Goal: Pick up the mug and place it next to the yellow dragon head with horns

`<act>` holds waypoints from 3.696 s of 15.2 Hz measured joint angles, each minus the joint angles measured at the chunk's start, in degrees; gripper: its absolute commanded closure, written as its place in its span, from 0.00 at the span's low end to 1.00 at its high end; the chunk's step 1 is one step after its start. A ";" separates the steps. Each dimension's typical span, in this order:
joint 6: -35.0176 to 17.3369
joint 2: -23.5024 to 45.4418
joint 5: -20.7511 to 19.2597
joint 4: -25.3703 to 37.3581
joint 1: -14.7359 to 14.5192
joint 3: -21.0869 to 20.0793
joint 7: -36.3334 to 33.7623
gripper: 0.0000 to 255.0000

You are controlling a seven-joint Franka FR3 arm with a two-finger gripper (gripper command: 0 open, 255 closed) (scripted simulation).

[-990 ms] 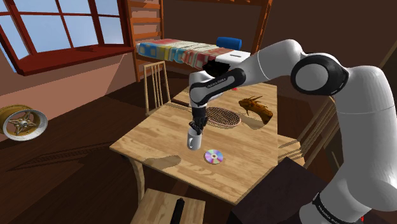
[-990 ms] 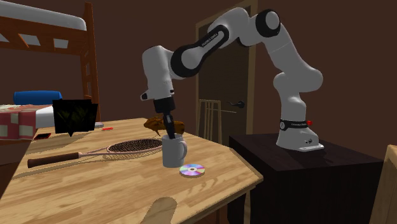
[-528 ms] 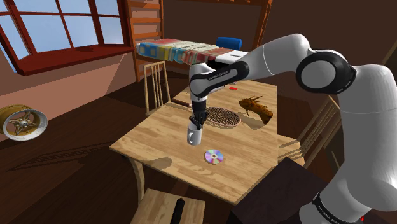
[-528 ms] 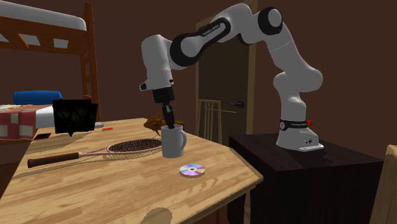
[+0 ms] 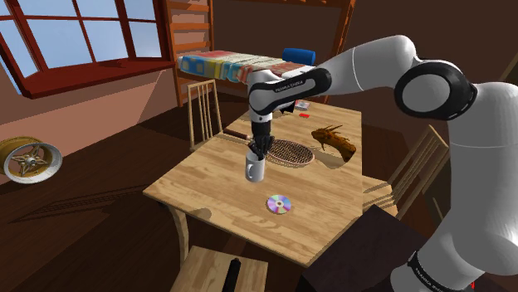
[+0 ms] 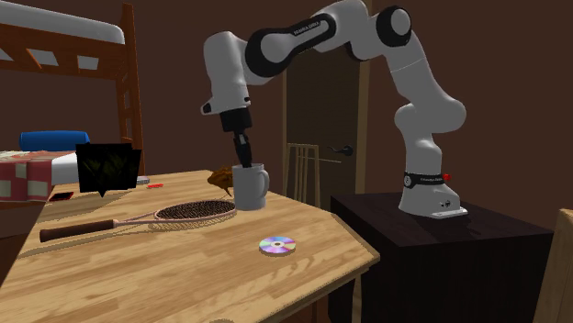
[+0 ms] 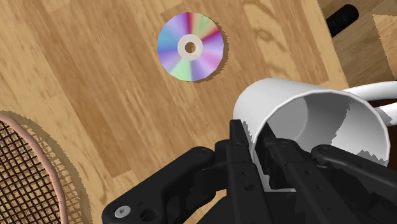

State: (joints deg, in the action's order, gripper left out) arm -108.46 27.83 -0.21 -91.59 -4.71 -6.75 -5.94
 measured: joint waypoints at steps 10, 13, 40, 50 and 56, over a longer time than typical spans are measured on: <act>6.40 -2.68 0.27 3.76 -0.01 -0.19 -0.19 1.00; 8.52 -3.05 0.31 5.51 -0.04 -0.23 -0.27 1.00; 6.40 -22.75 -1.15 -16.50 14.61 9.28 23.00 1.00; 5.57 -23.84 -3.23 -17.84 21.33 15.39 35.20 1.00; 4.91 -22.48 -4.17 -16.60 25.71 19.25 43.12 1.00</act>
State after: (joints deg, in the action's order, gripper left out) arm -103.55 5.35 -4.39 -108.19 21.00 12.50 37.18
